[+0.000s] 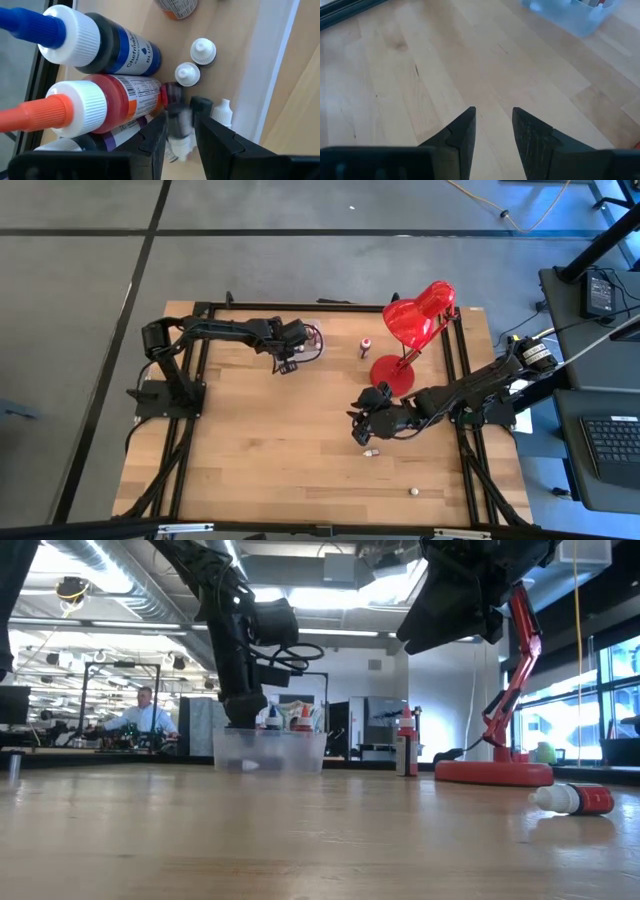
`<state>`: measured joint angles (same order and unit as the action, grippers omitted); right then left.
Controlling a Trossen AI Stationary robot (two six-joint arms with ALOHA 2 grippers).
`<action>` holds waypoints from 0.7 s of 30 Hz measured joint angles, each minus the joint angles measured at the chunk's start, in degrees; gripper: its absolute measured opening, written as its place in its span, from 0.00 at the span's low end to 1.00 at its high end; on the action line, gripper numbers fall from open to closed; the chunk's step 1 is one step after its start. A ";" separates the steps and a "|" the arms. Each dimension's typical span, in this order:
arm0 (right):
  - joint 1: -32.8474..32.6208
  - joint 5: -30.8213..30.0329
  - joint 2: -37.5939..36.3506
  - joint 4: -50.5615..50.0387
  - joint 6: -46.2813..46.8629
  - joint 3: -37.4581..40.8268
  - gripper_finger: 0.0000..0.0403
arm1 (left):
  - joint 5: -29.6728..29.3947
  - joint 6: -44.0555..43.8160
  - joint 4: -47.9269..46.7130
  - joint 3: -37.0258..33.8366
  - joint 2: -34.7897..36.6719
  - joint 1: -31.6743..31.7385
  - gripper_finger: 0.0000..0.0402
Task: Pick & Place food coloring
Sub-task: Put the small brown food coloring bottle into the transparent bin, then put the small red food coloring bottle into the transparent bin
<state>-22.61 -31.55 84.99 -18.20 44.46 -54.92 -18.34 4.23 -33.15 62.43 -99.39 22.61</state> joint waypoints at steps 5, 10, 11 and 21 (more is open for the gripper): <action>0.00 0.16 0.00 0.00 0.03 0.00 0.33 | -0.02 -0.08 -0.02 0.00 0.00 0.00 0.25; 0.00 0.19 0.00 0.09 0.03 0.00 0.33 | -1.10 -0.42 -0.09 0.07 0.21 -0.23 0.25; 0.00 0.20 0.00 0.26 0.03 0.00 0.33 | -1.11 -0.44 -0.15 0.07 0.68 -0.39 0.25; -0.43 9.53 0.00 2.46 -7.37 0.00 0.32 | 1.98 -3.34 -0.05 0.11 11.81 -6.31 0.25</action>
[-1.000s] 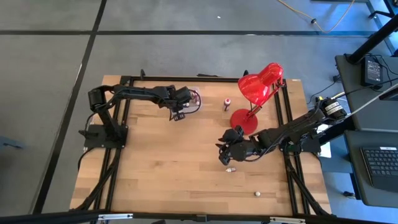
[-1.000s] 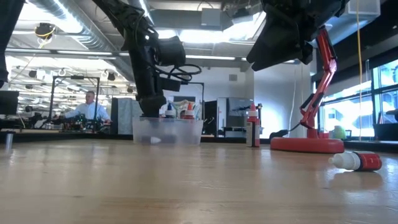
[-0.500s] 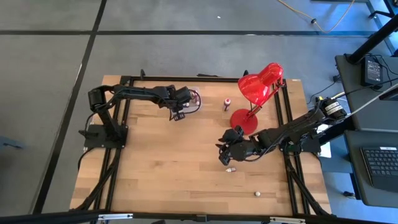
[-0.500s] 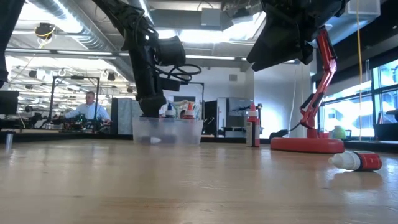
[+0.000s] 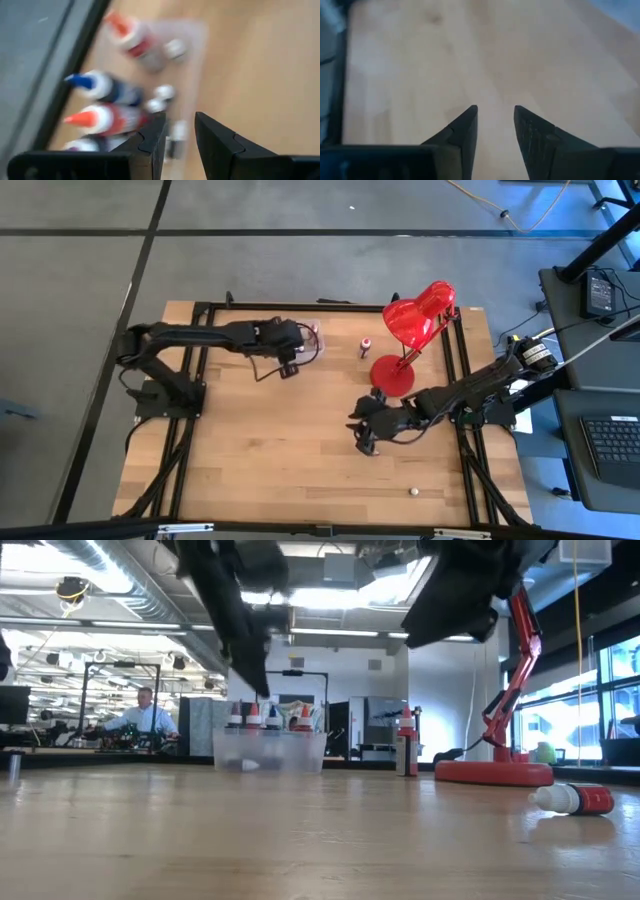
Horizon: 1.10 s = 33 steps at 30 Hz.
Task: Pick & Place food coloring
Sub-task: Put the small red food coloring bottle into the transparent bin
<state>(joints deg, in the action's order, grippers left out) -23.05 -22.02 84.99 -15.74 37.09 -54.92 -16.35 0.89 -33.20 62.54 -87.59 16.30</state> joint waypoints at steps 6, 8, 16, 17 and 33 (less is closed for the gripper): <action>-1.45 5.38 0.00 3.17 -7.87 0.00 0.32 | 15.96 -7.00 2.23 0.00 6.49 -5.92 0.25; -2.20 6.50 0.00 3.30 -10.12 0.00 0.32 | 18.09 -9.73 3.39 0.00 7.12 -8.82 0.25; -8.43 7.74 0.10 3.15 -16.45 0.00 0.32 | 18.38 -17.22 21.37 -4.27 6.13 -23.71 0.25; -9.09 7.74 0.31 2.72 -16.46 0.00 0.32 | 18.40 -17.87 25.10 -5.35 6.01 -25.62 0.25; -14.71 8.20 9.25 -9.01 -6.83 -0.02 0.33 | 3.16 -25.22 57.95 -11.80 -4.40 -40.27 0.25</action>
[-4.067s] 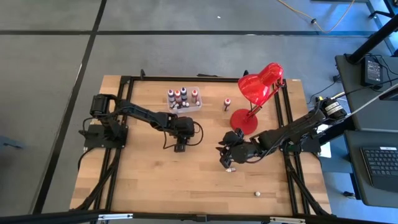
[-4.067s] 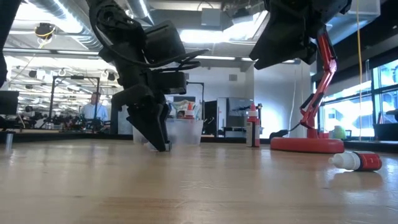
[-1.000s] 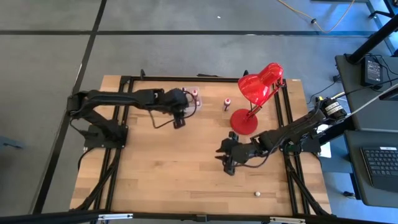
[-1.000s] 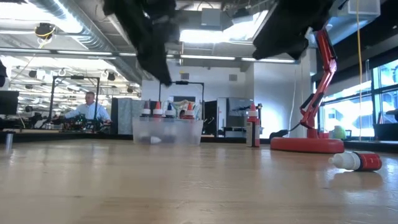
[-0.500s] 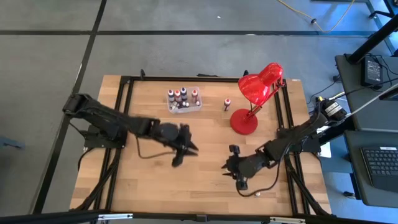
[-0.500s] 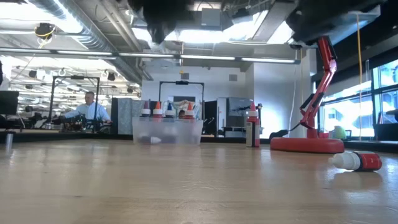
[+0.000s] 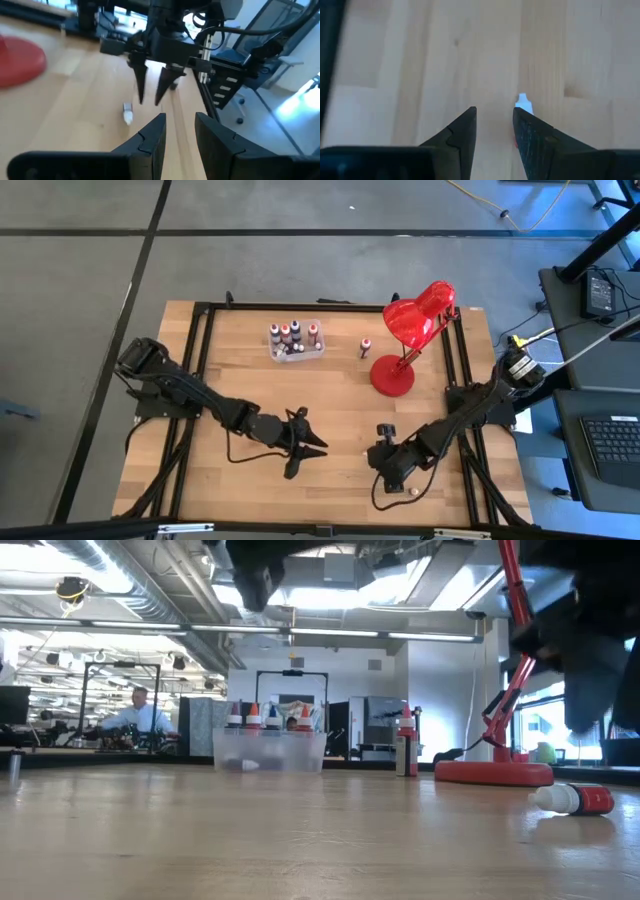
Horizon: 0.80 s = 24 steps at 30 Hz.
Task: Pick & Place food coloring
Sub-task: Put the small red food coloring bottle into the transparent bin
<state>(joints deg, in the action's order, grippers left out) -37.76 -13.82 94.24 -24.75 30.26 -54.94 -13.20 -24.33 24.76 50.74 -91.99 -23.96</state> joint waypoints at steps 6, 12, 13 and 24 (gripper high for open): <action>0.15 -1.68 3.81 -0.04 2.29 0.00 0.33 | 0.27 -4.21 1.13 0.00 -2.58 0.00 0.25; 0.15 -4.56 4.14 -0.04 2.29 0.00 0.33 | 0.29 -4.49 0.96 -0.02 -2.90 0.00 0.25; 0.17 -5.27 4.02 -0.05 2.29 0.00 0.33 | 0.29 -4.49 0.94 -0.02 -2.90 0.00 0.25; 1.62 -5.60 3.93 -4.03 0.68 0.00 0.33 | 0.25 -4.48 0.80 -0.02 -2.90 0.00 0.25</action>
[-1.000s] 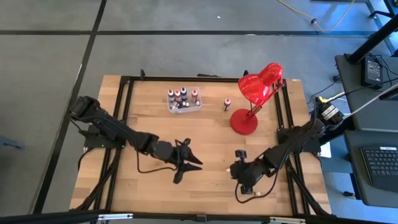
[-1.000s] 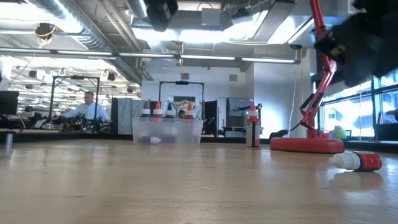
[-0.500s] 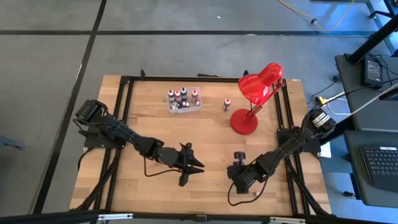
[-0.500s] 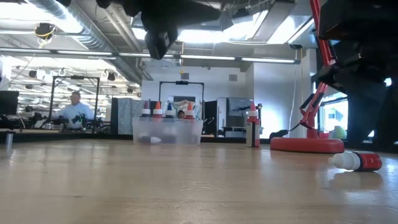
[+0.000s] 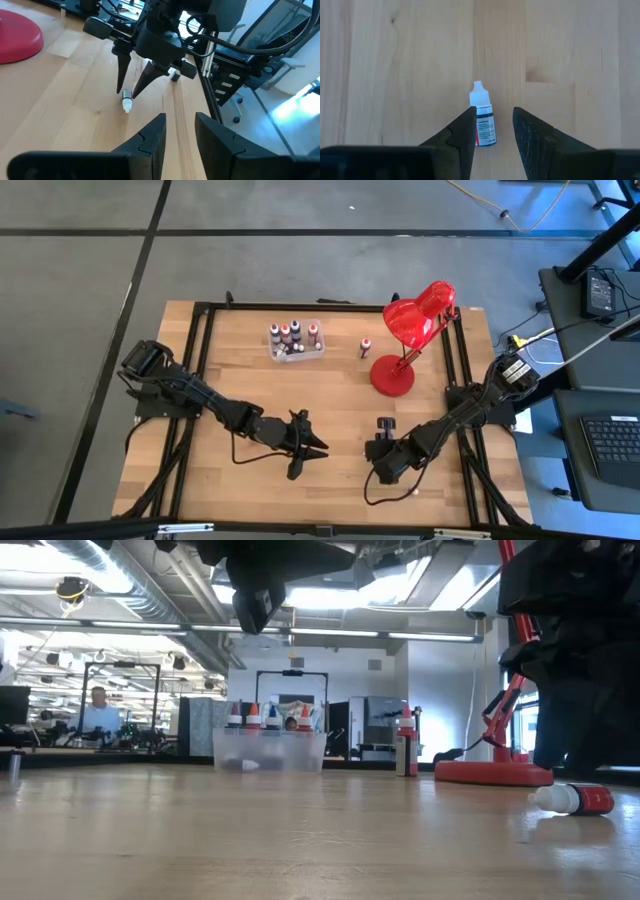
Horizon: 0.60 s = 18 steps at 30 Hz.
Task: Pick & Place food coloring
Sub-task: Put the small red food coloring bottle into the transparent bin
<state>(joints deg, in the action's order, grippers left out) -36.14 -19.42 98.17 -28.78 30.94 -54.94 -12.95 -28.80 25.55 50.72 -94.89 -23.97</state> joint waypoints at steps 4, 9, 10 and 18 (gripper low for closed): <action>0.00 0.16 0.01 0.06 -0.01 0.00 0.33 | 0.00 -0.01 -0.01 0.00 0.00 0.00 0.25; 0.00 1.51 0.65 0.22 0.00 0.00 0.33 | 0.00 0.01 -0.03 0.00 0.00 0.00 0.25; 0.00 1.53 0.97 0.31 0.06 0.00 0.33 | 0.00 0.01 -0.04 0.00 0.00 0.00 0.25; 0.00 1.52 4.09 0.40 0.30 0.00 0.33 | 0.00 0.01 -0.05 0.00 0.00 0.00 0.25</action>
<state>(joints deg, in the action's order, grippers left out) -36.14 -17.90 102.26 -28.38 31.24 -54.94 -12.95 -28.80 25.50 50.72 -94.89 -23.97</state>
